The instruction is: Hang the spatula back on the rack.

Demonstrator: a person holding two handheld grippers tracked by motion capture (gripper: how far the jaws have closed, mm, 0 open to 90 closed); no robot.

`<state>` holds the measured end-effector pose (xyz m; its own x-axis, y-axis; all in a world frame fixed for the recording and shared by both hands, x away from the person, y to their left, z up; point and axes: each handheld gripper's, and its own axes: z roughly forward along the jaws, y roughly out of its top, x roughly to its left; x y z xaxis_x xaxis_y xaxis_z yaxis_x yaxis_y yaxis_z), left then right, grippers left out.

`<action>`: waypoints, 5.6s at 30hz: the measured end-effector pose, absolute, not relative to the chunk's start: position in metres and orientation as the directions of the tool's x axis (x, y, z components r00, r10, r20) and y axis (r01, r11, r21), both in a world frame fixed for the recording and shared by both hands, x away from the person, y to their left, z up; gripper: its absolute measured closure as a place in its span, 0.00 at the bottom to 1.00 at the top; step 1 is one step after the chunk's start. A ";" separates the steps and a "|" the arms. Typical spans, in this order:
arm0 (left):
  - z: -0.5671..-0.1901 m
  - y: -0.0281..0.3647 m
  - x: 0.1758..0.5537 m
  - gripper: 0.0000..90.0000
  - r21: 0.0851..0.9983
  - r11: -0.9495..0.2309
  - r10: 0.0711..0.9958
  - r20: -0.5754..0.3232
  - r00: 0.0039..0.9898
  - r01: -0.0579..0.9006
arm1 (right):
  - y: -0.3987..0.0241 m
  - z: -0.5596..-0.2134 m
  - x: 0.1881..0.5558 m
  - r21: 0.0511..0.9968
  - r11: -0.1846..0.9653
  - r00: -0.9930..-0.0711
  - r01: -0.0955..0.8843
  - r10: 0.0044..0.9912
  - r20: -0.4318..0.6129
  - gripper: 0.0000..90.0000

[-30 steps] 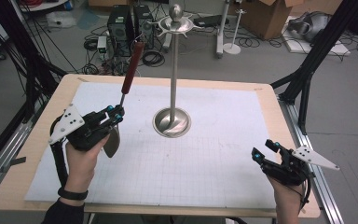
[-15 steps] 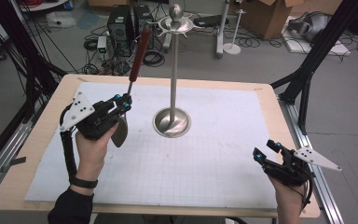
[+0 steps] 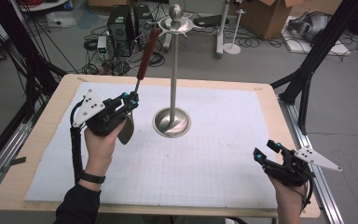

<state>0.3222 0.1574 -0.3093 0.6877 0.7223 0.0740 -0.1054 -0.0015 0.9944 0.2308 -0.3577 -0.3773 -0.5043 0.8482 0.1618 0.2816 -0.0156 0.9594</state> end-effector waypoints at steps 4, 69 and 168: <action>-0.311 0.155 0.326 0.93 0.995 0.003 0.722 0.064 0.689 -0.096 | -0.357 -0.377 0.231 0.959 -0.017 -0.506 0.283 0.847 0.165 0.34; -0.327 0.132 0.351 0.90 0.994 0.025 0.735 0.056 0.676 -0.109 | -0.360 -0.377 0.231 0.959 -0.028 -0.503 0.280 0.847 0.172 0.34; -0.410 0.288 0.255 0.19 0.975 -0.181 0.753 0.053 0.655 0.129 | -0.328 -0.396 0.246 0.933 0.079 -0.529 0.351 0.839 0.128 0.34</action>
